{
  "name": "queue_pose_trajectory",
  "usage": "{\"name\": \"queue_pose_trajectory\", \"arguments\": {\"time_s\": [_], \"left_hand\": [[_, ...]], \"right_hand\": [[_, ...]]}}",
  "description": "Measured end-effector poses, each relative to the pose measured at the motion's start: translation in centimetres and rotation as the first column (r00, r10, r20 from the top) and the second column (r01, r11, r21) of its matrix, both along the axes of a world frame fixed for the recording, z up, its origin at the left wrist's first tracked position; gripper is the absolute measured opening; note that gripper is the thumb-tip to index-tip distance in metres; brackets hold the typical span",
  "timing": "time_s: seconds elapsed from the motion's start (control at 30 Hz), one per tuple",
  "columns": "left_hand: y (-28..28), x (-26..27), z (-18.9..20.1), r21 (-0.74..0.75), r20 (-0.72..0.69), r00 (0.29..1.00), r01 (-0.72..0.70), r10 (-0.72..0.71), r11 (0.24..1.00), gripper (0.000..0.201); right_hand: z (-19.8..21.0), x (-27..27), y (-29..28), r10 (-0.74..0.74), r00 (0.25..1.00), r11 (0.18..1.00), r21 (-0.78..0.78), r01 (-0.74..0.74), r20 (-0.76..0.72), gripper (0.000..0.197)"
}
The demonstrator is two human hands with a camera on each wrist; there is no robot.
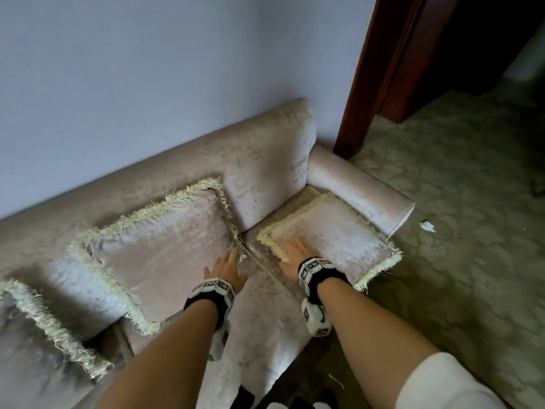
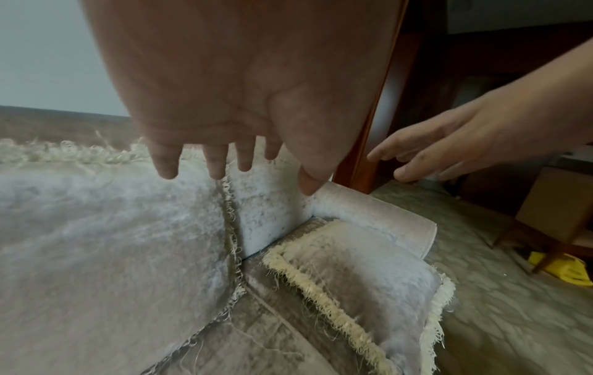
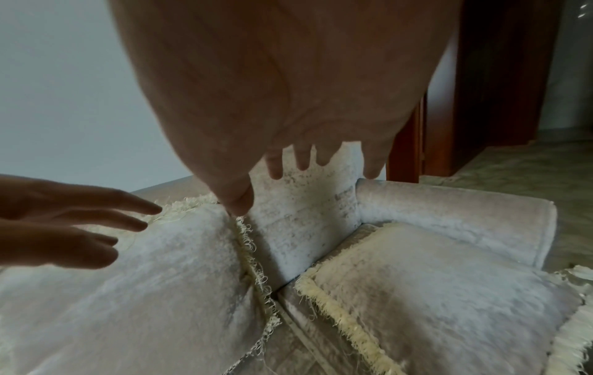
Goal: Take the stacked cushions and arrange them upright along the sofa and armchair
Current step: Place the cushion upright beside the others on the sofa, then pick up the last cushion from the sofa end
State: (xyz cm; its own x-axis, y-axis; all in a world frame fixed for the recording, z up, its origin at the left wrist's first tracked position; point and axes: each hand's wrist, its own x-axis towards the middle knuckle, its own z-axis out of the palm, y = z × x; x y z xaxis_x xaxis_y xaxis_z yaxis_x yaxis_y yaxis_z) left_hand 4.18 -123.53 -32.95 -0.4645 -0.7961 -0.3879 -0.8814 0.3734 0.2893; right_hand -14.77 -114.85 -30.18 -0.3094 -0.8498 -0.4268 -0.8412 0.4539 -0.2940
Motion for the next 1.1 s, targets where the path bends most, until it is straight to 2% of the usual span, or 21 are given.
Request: {"name": "queue_pose_trajectory", "arguments": {"time_s": [0.17,0.3,0.5,0.73,0.9,1.1], "left_hand": [[2.3,-4.8,1.6,-0.017,0.013,0.996,0.083,-0.083,0.996,0.076],[4.4,-9.6,2.1,-0.030,0.006,0.989,0.151,-0.151,0.988,0.078],[6.2,-16.3,2.4,-0.036,0.068,0.967,0.248,-0.245,0.968,0.077],[9.4,-25.4,3.3,-0.035,0.044,0.939,0.344,-0.342,0.938,0.073],[12.2,-31.0,3.5,-0.005,0.046,0.902,0.430,-0.429,0.903,0.072],[14.3,-37.1,2.7,-0.037,0.062,0.844,0.536,-0.533,0.844,0.072]], "right_hand": [[0.2,-4.2,2.4,-0.073,0.997,0.996,-0.052,0.073,0.006,0.067],[0.1,-8.5,5.8,-0.143,0.989,0.989,-0.037,0.144,0.034,0.073],[0.1,-14.6,10.6,-0.236,0.971,0.966,-0.095,0.239,0.044,0.061],[-0.3,-22.3,16.5,-0.388,0.919,0.902,-0.176,0.395,0.072,0.061],[-0.4,-26.3,20.1,-0.498,0.861,0.846,-0.159,0.509,0.106,0.060],[-1.9,-29.4,23.5,-0.622,0.770,0.757,-0.140,0.638,0.142,0.059]]}}
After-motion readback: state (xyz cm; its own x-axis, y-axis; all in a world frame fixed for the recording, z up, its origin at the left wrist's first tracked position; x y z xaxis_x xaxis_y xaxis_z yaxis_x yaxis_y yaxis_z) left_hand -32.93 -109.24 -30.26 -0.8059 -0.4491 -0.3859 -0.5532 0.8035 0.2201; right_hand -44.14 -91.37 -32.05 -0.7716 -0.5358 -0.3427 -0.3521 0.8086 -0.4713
